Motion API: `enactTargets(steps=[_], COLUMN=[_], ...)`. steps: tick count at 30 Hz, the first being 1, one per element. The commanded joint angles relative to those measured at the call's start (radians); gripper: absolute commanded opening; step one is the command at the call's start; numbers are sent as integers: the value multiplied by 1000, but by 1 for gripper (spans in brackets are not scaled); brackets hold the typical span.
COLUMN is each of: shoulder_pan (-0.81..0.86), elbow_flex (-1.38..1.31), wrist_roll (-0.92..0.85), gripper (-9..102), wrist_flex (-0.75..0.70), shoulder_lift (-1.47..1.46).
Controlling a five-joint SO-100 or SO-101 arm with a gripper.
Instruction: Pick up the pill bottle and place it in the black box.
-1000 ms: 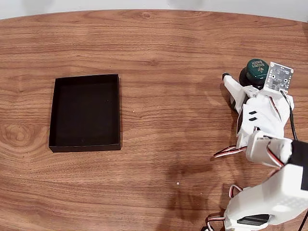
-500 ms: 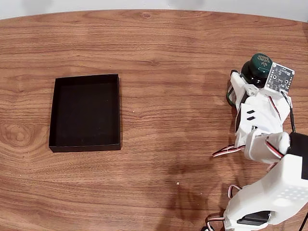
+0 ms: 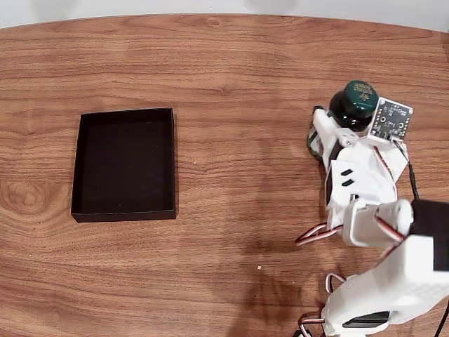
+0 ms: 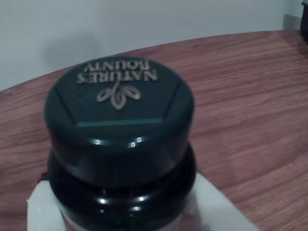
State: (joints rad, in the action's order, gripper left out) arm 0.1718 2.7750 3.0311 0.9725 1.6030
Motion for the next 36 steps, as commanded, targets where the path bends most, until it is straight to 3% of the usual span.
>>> enactTargets(steps=[1,7,16,36], shoulder_pan=[-49,-158,-328,-765], elbow_flex=[23,69,92,44], wrist_roll=[-14,5,58,192], gripper=[11,11,11,10], wrist_flex=[25,0,-161,-193], shoulder_lift=[212,353,578,595])
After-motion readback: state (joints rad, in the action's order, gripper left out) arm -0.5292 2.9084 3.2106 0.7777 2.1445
